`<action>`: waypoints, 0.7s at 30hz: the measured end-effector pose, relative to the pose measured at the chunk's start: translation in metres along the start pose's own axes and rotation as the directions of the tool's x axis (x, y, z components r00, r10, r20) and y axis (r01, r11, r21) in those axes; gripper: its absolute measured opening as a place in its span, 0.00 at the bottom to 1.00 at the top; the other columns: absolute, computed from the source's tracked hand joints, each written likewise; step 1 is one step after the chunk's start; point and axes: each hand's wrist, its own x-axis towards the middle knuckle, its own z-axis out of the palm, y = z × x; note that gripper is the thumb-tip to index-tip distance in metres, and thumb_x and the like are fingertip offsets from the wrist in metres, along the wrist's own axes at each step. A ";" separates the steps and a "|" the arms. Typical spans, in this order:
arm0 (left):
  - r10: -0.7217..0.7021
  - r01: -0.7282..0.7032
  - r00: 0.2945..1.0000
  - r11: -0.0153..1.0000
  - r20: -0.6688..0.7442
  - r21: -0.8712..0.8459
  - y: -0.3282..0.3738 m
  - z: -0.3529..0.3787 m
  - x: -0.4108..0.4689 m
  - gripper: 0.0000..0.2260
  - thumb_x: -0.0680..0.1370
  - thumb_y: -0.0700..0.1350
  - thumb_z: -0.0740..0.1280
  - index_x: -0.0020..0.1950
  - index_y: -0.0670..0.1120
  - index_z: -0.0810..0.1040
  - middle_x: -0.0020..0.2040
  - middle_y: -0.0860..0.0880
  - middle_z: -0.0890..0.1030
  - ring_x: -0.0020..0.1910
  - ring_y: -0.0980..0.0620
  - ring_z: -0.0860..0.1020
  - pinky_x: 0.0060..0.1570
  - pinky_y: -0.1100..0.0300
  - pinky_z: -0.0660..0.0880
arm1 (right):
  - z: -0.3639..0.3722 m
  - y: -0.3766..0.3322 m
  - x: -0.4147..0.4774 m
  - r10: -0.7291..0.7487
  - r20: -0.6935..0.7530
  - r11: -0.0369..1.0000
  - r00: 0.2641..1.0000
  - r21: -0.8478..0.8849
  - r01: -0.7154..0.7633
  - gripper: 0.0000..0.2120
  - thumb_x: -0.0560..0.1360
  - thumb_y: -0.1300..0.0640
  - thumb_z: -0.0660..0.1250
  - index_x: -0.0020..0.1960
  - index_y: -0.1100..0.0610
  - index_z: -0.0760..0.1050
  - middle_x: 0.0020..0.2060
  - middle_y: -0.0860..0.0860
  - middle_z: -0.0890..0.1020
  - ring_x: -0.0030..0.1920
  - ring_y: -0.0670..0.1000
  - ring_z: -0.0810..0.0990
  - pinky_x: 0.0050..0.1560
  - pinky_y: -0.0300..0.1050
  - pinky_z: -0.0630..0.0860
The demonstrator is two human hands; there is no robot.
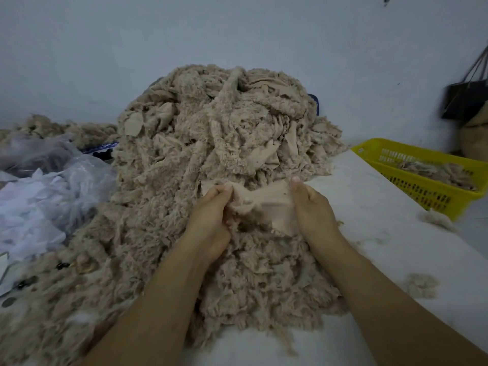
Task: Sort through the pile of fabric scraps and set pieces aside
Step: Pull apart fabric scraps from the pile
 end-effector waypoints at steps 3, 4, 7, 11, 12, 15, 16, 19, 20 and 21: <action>-0.014 0.016 0.997 1.000 0.082 -0.016 0.000 0.000 -0.001 0.07 0.82 0.43 0.63 0.48 0.41 0.75 0.41 0.45 0.78 0.35 0.52 0.77 0.33 0.61 0.76 | 0.000 0.002 0.000 -0.001 0.015 0.999 1.000 -0.034 0.001 0.12 0.81 0.36 0.53 0.41 0.35 0.69 0.33 0.37 0.73 0.35 0.37 0.69 0.34 0.32 0.64; -0.019 0.019 0.993 1.000 0.119 0.001 0.000 0.000 -0.001 0.07 0.81 0.45 0.65 0.51 0.41 0.76 0.43 0.44 0.80 0.39 0.51 0.80 0.36 0.60 0.78 | 0.000 0.002 0.000 0.002 0.007 0.999 1.000 -0.032 -0.002 0.16 0.81 0.37 0.54 0.36 0.37 0.68 0.33 0.37 0.72 0.36 0.37 0.68 0.35 0.33 0.63; -0.019 0.008 0.989 0.997 0.146 0.081 -0.003 0.000 -0.003 0.05 0.79 0.44 0.68 0.46 0.43 0.78 0.42 0.46 0.83 0.38 0.53 0.81 0.33 0.61 0.79 | 0.001 0.002 0.001 -0.025 -0.026 0.998 0.999 -0.060 0.024 0.28 0.82 0.40 0.54 0.23 0.35 0.68 0.21 0.37 0.68 0.27 0.37 0.66 0.29 0.32 0.62; 0.135 -0.142 0.990 0.942 0.044 0.303 -0.006 0.000 -0.003 0.11 0.82 0.46 0.66 0.40 0.51 0.79 0.33 0.52 0.78 0.26 0.57 0.74 0.20 0.64 0.68 | -0.001 -0.002 0.001 0.008 -0.027 1.000 1.000 0.001 -0.008 0.17 0.77 0.32 0.55 0.31 0.29 0.72 0.25 0.35 0.69 0.28 0.34 0.69 0.28 0.26 0.61; 0.183 -0.184 0.982 0.919 0.035 0.350 -0.006 0.000 -0.003 0.12 0.82 0.46 0.66 0.39 0.53 0.81 0.32 0.53 0.79 0.26 0.57 0.73 0.21 0.64 0.68 | -0.002 -0.003 -0.001 0.050 0.053 0.998 0.997 0.045 -0.052 0.14 0.73 0.27 0.55 0.46 0.29 0.77 0.35 0.32 0.74 0.37 0.30 0.71 0.35 0.24 0.63; 0.284 -0.274 0.958 0.862 0.040 0.428 -0.005 0.002 -0.005 0.12 0.82 0.48 0.66 0.41 0.57 0.84 0.35 0.55 0.83 0.31 0.58 0.79 0.29 0.65 0.75 | 0.001 0.003 -0.005 0.041 0.256 0.999 0.966 -0.015 -0.039 0.34 0.66 0.21 0.57 0.60 0.40 0.79 0.55 0.34 0.79 0.53 0.32 0.78 0.57 0.30 0.61; 0.297 -0.284 0.954 0.856 0.039 0.432 -0.005 0.001 -0.006 0.12 0.82 0.48 0.65 0.42 0.57 0.84 0.36 0.55 0.83 0.33 0.58 0.80 0.31 0.66 0.76 | 0.004 0.000 -0.009 0.038 0.312 0.998 0.949 -0.068 -0.017 0.26 0.67 0.23 0.60 0.54 0.36 0.81 0.48 0.34 0.83 0.47 0.33 0.80 0.37 0.25 0.66; 0.275 -0.260 0.961 0.889 0.017 0.376 -0.004 0.000 -0.005 0.09 0.82 0.47 0.65 0.45 0.51 0.82 0.27 0.55 0.77 0.23 0.60 0.72 0.23 0.68 0.69 | 0.006 0.001 -0.008 0.005 0.247 0.987 0.969 -0.156 0.035 0.21 0.73 0.32 0.64 0.41 0.49 0.80 0.34 0.40 0.83 0.32 0.35 0.79 0.29 0.28 0.69; 0.268 -0.253 0.963 0.898 0.009 0.359 -0.004 -0.002 -0.003 0.08 0.82 0.47 0.65 0.46 0.49 0.81 0.25 0.55 0.74 0.21 0.59 0.69 0.21 0.68 0.66 | 0.004 0.001 -0.005 0.014 0.160 0.992 0.987 -0.127 0.006 0.21 0.75 0.34 0.63 0.41 0.51 0.79 0.34 0.43 0.83 0.30 0.37 0.78 0.28 0.29 0.69; 0.268 -0.253 0.963 0.899 0.008 0.357 -0.004 -0.003 -0.002 0.07 0.82 0.47 0.65 0.48 0.49 0.81 0.25 0.54 0.72 0.21 0.58 0.66 0.21 0.66 0.64 | 0.001 0.002 -0.001 0.028 0.071 0.997 0.997 -0.075 -0.023 0.20 0.77 0.36 0.63 0.43 0.53 0.79 0.37 0.45 0.83 0.30 0.38 0.78 0.28 0.30 0.69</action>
